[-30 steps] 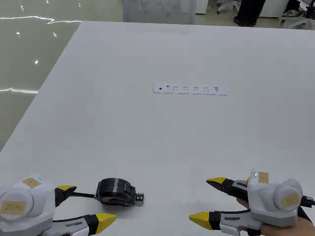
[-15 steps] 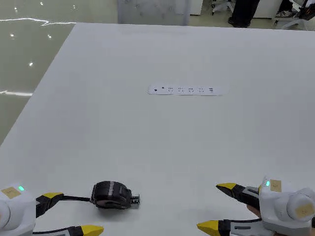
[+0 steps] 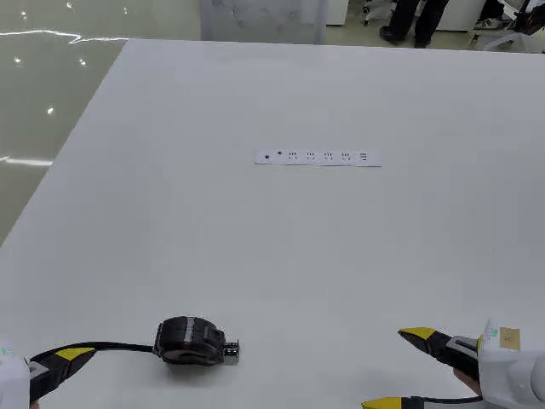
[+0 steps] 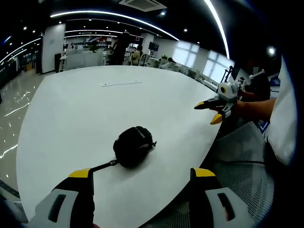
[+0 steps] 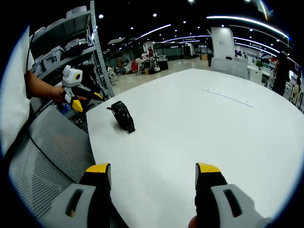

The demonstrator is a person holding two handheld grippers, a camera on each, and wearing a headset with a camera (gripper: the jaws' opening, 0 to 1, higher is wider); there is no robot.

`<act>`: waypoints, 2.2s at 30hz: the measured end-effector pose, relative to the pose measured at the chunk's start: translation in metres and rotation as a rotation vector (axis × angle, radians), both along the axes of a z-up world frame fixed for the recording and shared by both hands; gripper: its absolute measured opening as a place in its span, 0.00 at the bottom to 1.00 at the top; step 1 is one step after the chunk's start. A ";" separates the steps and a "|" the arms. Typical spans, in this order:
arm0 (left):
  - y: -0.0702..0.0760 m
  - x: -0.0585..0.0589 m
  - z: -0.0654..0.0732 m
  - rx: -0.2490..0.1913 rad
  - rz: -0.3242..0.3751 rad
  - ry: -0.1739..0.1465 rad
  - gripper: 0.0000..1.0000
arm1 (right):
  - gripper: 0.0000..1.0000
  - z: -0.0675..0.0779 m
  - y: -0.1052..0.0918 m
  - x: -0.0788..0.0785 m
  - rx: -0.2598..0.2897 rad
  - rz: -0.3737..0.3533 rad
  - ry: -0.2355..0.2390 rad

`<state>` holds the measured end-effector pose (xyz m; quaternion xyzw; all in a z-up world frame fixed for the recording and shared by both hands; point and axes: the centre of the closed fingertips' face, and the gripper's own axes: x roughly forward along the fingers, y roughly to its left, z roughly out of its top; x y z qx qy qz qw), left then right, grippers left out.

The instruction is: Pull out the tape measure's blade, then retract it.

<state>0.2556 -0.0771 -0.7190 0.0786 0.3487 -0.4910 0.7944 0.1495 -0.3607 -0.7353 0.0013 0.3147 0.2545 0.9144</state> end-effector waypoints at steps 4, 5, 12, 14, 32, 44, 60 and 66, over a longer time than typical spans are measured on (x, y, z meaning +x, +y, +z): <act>0.004 -0.004 0.000 0.000 -0.014 0.005 0.80 | 0.73 0.000 -0.003 -0.006 -0.006 -0.007 0.007; 0.005 -0.004 0.000 0.001 -0.015 0.006 0.80 | 0.73 -0.001 -0.005 -0.008 -0.006 -0.009 0.010; 0.010 -0.006 0.004 0.002 -0.025 0.006 0.80 | 0.73 0.000 -0.013 -0.014 -0.017 -0.022 0.017; 0.012 -0.006 0.003 0.006 -0.025 0.006 0.80 | 0.73 0.001 -0.016 -0.015 -0.019 -0.027 0.018; 0.024 -0.001 0.007 0.001 -0.050 0.009 0.81 | 0.76 0.001 -0.036 -0.028 -0.043 -0.051 0.036; 0.028 0.006 0.009 0.006 -0.057 -0.004 0.81 | 0.78 0.002 -0.039 -0.035 -0.069 -0.041 0.046; 0.026 0.007 0.011 0.003 -0.058 -0.007 0.81 | 0.78 0.000 -0.031 -0.038 -0.088 -0.002 0.047; 0.025 0.007 0.011 0.003 -0.063 -0.009 0.81 | 0.78 0.000 -0.027 -0.038 -0.096 0.012 0.046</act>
